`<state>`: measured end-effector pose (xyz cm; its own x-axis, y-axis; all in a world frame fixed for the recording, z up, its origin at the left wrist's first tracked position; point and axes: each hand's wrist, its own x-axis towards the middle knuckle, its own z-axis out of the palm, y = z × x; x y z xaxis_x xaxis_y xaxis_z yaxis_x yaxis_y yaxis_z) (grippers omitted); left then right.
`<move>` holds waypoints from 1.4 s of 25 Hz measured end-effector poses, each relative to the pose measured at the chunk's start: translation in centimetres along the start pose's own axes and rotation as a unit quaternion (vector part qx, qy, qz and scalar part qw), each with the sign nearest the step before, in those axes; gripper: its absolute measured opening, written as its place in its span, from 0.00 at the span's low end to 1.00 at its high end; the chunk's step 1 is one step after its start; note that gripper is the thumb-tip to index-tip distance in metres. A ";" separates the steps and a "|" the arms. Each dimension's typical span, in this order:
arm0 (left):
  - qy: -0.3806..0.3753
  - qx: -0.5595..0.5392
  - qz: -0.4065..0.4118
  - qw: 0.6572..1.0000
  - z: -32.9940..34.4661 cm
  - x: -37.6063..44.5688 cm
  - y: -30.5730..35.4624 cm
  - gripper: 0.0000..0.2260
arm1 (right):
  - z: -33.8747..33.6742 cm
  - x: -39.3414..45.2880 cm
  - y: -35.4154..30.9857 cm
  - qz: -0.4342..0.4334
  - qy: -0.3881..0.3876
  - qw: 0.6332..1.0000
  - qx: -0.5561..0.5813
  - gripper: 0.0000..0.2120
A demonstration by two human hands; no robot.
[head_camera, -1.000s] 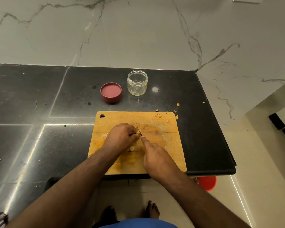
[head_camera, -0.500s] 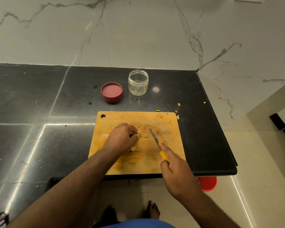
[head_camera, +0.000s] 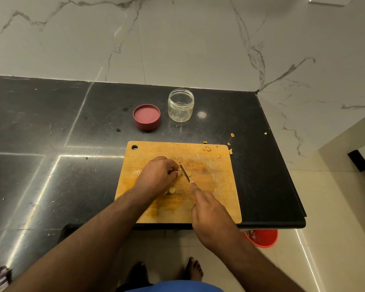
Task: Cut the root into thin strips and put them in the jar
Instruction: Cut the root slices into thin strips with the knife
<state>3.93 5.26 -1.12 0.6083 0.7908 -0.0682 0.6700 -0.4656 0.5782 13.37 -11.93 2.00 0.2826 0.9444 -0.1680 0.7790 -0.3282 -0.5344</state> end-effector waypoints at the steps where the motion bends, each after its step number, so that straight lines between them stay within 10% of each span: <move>1: 0.000 0.000 0.001 1.000 0.0 0.0 0.0 0.11 | 0.1 0.0 -0.1 0.001 -0.002 1.000 -0.005 0.26; 35: 0.011 -0.008 -0.023 1.000 0.4 -0.1 -0.2 0.12 | -0.8 0.0 -0.6 0.006 -0.002 1.000 -0.001 0.27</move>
<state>3.91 5.12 -1.55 0.5666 0.8204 -0.0767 0.6908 -0.4222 0.5870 13.29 -11.78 2.98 0.2901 0.9403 -0.1778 0.7769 -0.3399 -0.5299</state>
